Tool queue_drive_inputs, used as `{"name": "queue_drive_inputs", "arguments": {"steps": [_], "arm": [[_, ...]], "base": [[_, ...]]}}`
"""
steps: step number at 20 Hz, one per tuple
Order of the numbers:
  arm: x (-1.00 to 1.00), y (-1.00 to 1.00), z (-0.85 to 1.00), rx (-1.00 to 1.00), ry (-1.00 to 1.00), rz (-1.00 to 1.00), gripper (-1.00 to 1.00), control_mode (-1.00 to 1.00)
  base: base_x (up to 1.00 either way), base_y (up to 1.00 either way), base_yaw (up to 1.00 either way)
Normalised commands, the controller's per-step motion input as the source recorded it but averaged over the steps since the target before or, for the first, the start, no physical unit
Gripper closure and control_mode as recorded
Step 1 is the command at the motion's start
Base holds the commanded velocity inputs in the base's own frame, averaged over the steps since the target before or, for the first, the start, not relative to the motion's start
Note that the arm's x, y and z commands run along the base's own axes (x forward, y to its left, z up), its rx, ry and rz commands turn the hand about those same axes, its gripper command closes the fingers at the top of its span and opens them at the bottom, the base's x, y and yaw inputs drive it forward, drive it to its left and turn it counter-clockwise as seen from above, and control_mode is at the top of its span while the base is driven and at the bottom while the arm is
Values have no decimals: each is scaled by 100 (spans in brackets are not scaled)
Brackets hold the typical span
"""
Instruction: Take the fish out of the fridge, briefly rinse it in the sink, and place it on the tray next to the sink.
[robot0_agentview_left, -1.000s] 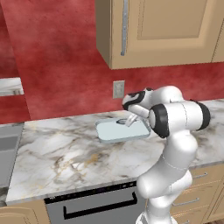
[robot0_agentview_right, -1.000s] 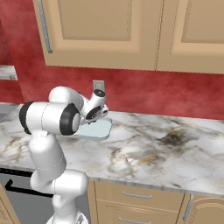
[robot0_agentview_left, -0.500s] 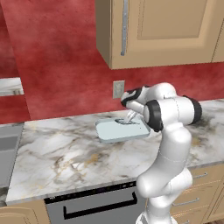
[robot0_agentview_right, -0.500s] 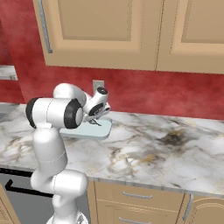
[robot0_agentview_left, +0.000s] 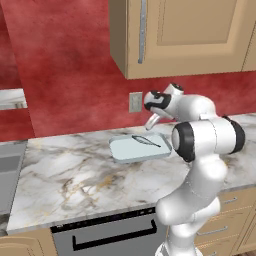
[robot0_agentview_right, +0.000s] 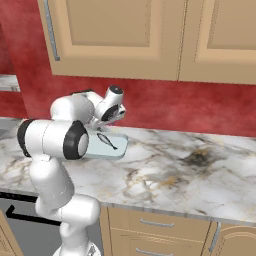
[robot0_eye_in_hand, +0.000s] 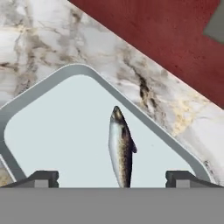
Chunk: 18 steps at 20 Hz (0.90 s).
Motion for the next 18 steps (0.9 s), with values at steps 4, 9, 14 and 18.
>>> {"name": "queue_drive_inputs", "arguments": {"steps": [4, 9, 14, 18], "arm": [[-100, -10, 62, 0, -16, -3, -100, -100], [-100, -18, 0, 1, -14, -9, -100, -100], [-100, -22, 40, 5, -18, -14, -100, -100], [-100, -12, 100, 0, -46, -10, -100, -100]], "base": [[0, 0, 0], [0, 0, 0], [0, 0, 0], [0, 0, 0]]}}
